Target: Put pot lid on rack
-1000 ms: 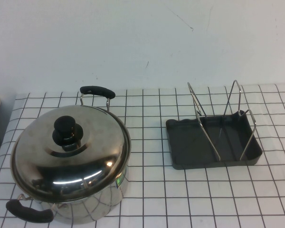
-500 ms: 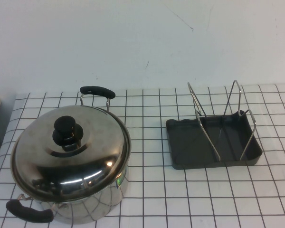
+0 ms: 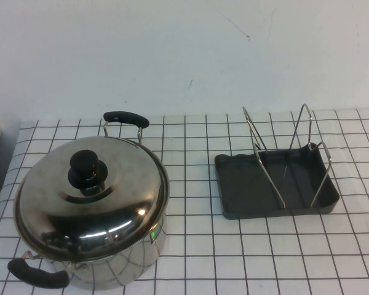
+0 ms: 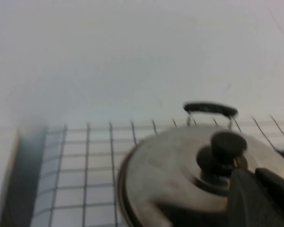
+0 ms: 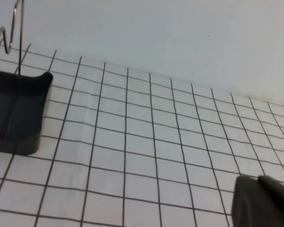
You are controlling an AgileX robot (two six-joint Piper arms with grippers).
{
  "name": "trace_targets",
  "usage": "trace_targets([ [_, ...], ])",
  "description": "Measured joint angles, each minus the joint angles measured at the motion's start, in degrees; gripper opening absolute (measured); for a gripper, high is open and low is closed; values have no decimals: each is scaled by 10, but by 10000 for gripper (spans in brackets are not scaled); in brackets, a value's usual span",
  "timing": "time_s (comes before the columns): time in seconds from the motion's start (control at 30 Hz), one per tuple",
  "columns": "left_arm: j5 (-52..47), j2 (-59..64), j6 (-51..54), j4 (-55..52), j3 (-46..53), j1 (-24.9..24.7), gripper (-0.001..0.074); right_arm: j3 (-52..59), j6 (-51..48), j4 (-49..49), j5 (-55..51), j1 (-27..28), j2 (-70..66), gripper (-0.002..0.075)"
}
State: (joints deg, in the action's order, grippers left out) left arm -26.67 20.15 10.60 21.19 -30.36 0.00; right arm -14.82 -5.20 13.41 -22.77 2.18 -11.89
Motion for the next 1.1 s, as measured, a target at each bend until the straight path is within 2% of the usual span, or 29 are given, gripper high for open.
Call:
trace_targets([
  [0.17,-55,102,183,152,-19,0,-1,0,0,-2,0,0,0,-3],
  [0.27,-62,169,277,225,-38,0,36,0,-1,-4,1,0,0,-3],
  [0.37,-65,222,374,305,-65,0,159,0,-1,-4,2,0,0,-3],
  [0.5,-85,292,497,398,-98,0,424,1,-1,-4,2,0,0,-3],
  [0.6,-75,345,529,416,-119,0,513,1,-1,-4,2,0,0,-3],
  [0.73,-54,403,541,422,-141,0,543,1,-2,-4,2,0,0,-3],
  [1.1,-42,481,565,454,-146,0,553,1,-2,-4,7,0,0,-3],
])
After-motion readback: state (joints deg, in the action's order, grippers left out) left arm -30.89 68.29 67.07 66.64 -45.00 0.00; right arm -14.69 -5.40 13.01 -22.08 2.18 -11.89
